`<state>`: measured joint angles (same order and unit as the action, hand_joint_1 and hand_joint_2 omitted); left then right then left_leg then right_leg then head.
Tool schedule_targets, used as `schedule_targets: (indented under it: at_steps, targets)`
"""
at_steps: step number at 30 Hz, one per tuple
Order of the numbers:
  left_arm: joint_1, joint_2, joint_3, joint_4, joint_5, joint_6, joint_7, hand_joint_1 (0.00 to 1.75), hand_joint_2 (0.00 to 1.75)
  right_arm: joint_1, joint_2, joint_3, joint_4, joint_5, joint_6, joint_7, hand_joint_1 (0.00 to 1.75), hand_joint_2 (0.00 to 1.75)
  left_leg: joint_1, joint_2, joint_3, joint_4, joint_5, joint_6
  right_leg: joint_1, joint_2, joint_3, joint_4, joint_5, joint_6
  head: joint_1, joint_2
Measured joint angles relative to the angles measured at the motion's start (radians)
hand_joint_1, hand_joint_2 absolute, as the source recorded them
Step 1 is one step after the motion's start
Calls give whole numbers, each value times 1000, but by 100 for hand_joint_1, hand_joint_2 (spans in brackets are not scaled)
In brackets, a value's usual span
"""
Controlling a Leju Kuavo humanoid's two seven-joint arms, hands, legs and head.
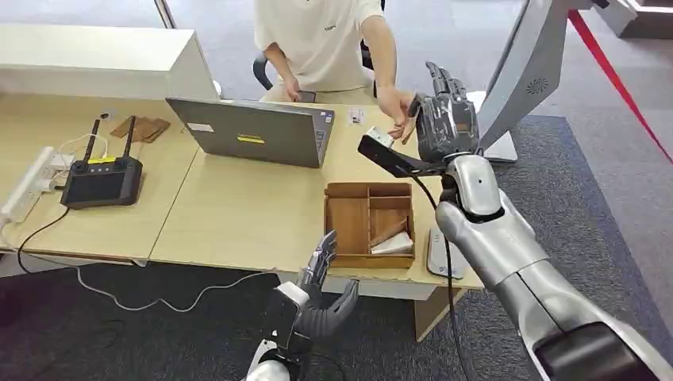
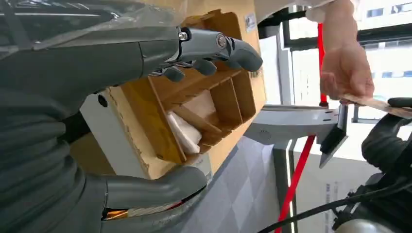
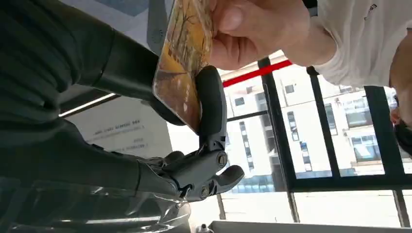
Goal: Pass the card to the sensor for recognition and then transmit it.
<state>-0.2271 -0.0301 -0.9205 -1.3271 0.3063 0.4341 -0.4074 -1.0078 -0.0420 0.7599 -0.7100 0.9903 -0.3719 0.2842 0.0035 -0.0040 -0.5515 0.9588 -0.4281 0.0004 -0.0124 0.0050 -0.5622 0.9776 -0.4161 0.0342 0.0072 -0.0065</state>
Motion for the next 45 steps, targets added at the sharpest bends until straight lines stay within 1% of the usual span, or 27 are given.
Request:
schedule_targets:
  at_steps: [5, 12, 13, 14, 18, 23, 28, 36, 37, 40, 42, 45]
  targets:
    - [-5, -3, -4, 14, 0, -6, 0, 0, 175, -36, 15, 10, 85, -16, 3, 13, 175, 175, 0, 0, 0, 0, 0, 0, 0, 0, 0, 0, 0, 0, 0, 0]
    - [-8, -7, -5, 25, 5, -10, 2, 0, 175, -43, 21, 13, 155, -20, 4, 21, 175, 175, 0, -1, -1, 0, 0, 0, 0, 0, 0, 0, 0, 0, 0, 0]
    - [-9, -8, -5, 27, 6, -10, 2, 0, 175, -43, 21, 13, 163, -20, 4, 21, 161, 175, 0, -1, -1, 0, 0, 0, 0, 0, -1, 0, 0, 0, 0, 0]
    - [-10, -8, -6, 29, 7, -11, 2, 0, 175, -44, 21, 13, 169, -20, 4, 21, 2, 175, 0, -1, -1, 0, 0, 0, 0, 0, -1, 0, 0, 0, 0, 0]
    - [-15, -9, -12, 37, 15, -21, 2, 0, 175, -45, 21, 15, 188, -27, -1, 26, 0, 175, 0, 0, -2, 0, 0, 0, 0, 0, -2, 0, 0, 0, 0, 0]
    - [-18, -10, -13, 43, 23, -24, 0, 0, 175, -45, 18, 18, 205, -37, -24, 30, 0, 175, 0, 0, -1, 0, 0, 0, 0, 0, -2, 0, 0, 0, 0, 0]
    - [-19, -10, -14, 48, 30, -18, -5, 0, 175, -45, 19, 17, 212, -116, -66, -10, 0, 175, 0, 0, -1, 0, 0, 0, 0, 0, -1, 0, 0, 0, 0, 0]
    - [-19, -11, -14, 53, 31, -14, -7, 0, 175, -45, 23, 16, 217, -140, -71, -25, 0, 175, 0, 0, -1, 0, 0, 0, 0, 0, -1, 0, 0, 0, 0, 0]
    - [-19, -11, -14, 53, 31, -9, -7, 0, 175, -45, 25, 13, 217, -160, -77, -40, 0, 175, 0, 0, -1, 0, 0, 0, 0, 0, -1, 0, 0, 0, 0, 0]
    - [-19, -10, -13, 53, 28, 7, -7, 0, 175, -43, 31, 4, 214, -281, -116, -122, 0, 175, 0, 0, -1, 0, 0, 0, 0, 0, -1, 0, 0, 0, 0, 0]
    - [-17, -10, -11, 53, 25, 32, -6, 0, 175, -26, 39, -19, 194, -431, -142, -213, 0, 175, 0, 0, -1, 0, 0, 0, 0, 0, -1, 0, 0, 0, 0, 0]
    - [-7, -5, -7, 52, 19, 74, -6, 0, 175, 40, 44, -59, 118, -714, -168, -350, 0, 175, 1, -1, 0, 0, 0, 0, 1, 0, 1, 0, 0, 0, 0, 0]
